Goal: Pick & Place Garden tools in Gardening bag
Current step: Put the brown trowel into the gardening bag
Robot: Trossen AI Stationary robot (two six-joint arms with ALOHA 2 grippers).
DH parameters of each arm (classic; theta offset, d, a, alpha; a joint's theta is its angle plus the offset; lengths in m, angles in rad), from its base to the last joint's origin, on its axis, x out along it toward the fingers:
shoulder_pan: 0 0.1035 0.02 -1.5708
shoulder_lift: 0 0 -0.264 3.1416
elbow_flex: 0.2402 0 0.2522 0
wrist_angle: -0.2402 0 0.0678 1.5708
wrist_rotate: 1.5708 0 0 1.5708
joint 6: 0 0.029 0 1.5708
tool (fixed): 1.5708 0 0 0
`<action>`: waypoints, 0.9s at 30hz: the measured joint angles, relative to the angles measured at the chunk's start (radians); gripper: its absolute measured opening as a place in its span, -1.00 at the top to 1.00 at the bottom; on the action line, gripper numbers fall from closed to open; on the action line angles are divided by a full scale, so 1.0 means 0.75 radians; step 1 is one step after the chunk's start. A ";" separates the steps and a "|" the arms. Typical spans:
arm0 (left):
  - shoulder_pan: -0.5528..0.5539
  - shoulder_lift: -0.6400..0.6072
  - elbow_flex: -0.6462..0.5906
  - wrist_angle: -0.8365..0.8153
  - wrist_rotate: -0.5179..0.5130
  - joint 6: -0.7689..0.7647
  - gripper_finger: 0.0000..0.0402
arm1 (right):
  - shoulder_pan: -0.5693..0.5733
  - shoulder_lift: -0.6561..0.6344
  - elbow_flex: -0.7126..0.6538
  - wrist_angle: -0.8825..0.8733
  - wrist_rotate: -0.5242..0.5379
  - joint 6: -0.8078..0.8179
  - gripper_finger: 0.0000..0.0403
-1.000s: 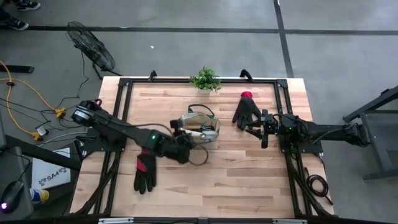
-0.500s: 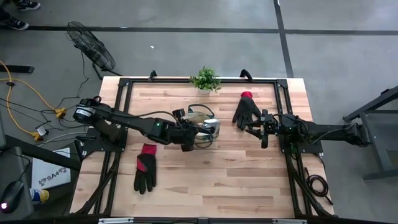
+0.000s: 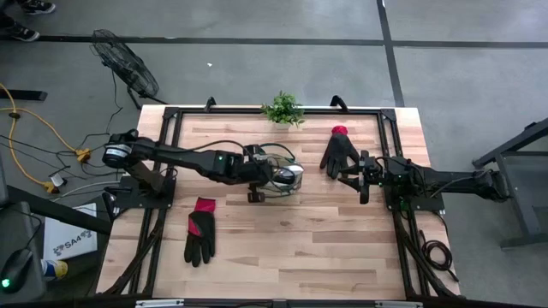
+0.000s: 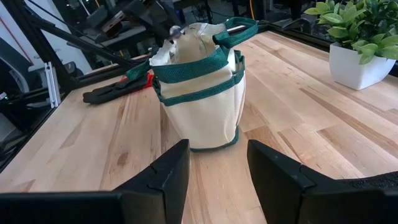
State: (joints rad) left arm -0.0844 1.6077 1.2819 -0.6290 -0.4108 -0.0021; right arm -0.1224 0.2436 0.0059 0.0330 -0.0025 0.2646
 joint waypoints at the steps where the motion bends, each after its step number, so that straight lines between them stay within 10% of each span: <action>1: 0.009 0.000 0.000 -0.009 0.009 0.001 0.71 | 0.000 0.000 0.000 0.000 0.000 0.000 0.24; 27: 0.119 0.017 0.001 -0.106 0.186 0.207 0.71 | 0.000 0.000 0.000 0.000 0.000 0.000 0.24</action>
State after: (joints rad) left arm 0.0048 1.6207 1.2823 -0.7087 -0.2710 0.1535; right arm -0.1224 0.2436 0.0057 0.0330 -0.0025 0.2647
